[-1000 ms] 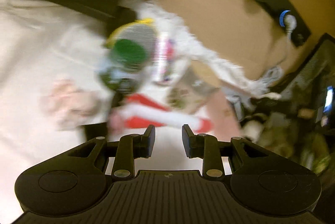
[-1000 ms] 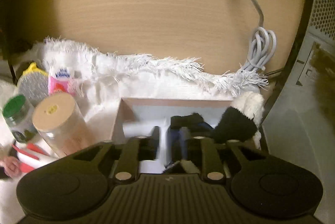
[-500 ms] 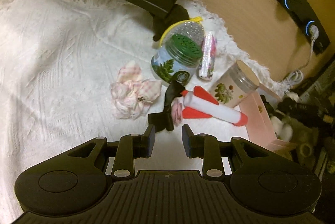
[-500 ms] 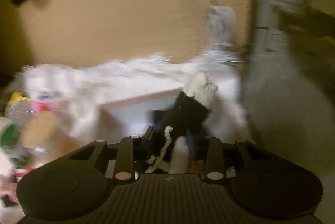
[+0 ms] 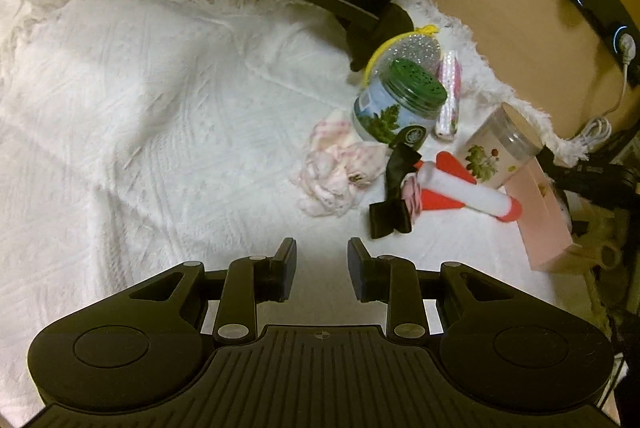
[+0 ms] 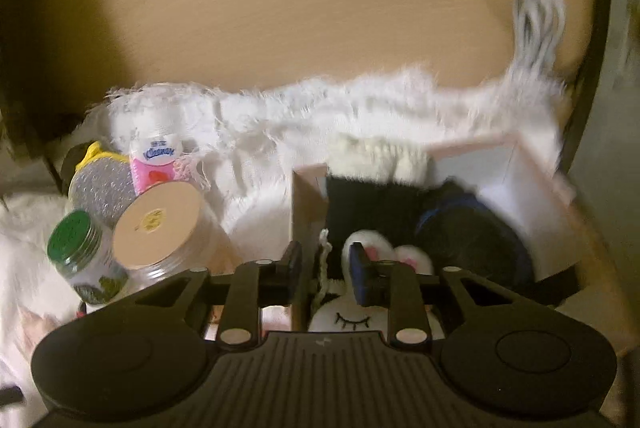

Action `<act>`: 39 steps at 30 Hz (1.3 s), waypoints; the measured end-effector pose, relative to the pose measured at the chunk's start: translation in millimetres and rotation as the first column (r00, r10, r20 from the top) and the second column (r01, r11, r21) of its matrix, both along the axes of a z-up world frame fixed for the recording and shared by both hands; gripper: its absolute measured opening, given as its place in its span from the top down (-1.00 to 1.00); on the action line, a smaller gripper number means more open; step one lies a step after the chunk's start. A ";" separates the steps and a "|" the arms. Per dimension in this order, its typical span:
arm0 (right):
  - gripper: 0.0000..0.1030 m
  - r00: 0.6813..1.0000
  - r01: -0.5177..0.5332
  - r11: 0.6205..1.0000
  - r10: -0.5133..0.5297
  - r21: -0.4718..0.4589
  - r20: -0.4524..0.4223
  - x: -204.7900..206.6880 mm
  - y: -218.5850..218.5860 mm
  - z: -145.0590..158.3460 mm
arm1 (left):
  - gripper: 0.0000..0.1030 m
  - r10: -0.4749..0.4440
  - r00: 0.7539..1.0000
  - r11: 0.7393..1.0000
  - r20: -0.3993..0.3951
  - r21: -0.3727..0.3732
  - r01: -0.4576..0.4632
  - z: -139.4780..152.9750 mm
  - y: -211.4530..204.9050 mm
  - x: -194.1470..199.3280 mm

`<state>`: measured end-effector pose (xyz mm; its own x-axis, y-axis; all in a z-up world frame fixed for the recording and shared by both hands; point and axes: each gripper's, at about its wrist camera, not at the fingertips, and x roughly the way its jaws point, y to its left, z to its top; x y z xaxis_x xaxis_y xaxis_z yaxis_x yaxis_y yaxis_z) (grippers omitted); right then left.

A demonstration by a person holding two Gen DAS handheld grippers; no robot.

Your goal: Organize soft objects

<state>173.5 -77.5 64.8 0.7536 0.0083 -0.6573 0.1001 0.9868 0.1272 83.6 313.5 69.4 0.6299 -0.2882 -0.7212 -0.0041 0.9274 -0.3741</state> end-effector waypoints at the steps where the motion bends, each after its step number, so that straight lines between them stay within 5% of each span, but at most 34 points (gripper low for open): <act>1: -0.09 0.999 -0.024 0.999 0.025 -0.037 0.027 -10.5 7.8 7.3 | 0.40 -0.001 1.000 1.000 -0.001 -0.001 0.001 -0.9 -0.3 1.7; 2: -0.33 0.996 -0.055 0.995 0.060 -0.077 0.059 -20.2 18.6 14.5 | 0.40 -0.004 1.000 1.000 -0.002 -0.007 0.004 -2.1 -0.8 3.7; 6: -0.42 0.967 -0.223 0.953 0.243 -0.206 0.080 -45.3 65.1 21.5 | 0.40 -0.025 1.000 1.000 0.000 -0.009 0.025 -4.6 -10.2 13.6; 13: -0.49 0.908 -0.417 0.888 0.413 -0.192 -0.064 -68.3 130.6 -16.5 | 0.40 0.009 0.992 0.999 0.127 0.049 -0.015 12.3 -8.7 28.2; 23: -0.50 0.906 -0.422 0.885 0.405 -0.195 -0.121 -93.4 154.4 -31.1 | 0.36 -0.144 0.988 0.973 0.054 0.190 0.131 -21.0 -29.1 91.4; 31: -0.50 0.924 -0.378 0.909 0.361 -0.173 -0.122 -86.4 168.3 -35.2 | 0.38 -0.192 0.980 0.971 0.051 0.153 0.182 -33.8 -35.1 129.6; 39: -0.50 0.936 -0.353 0.923 0.349 -0.155 -0.051 -75.9 202.0 -30.2 | 0.40 -0.348 0.936 0.928 0.058 0.162 0.335 -34.9 -23.9 95.0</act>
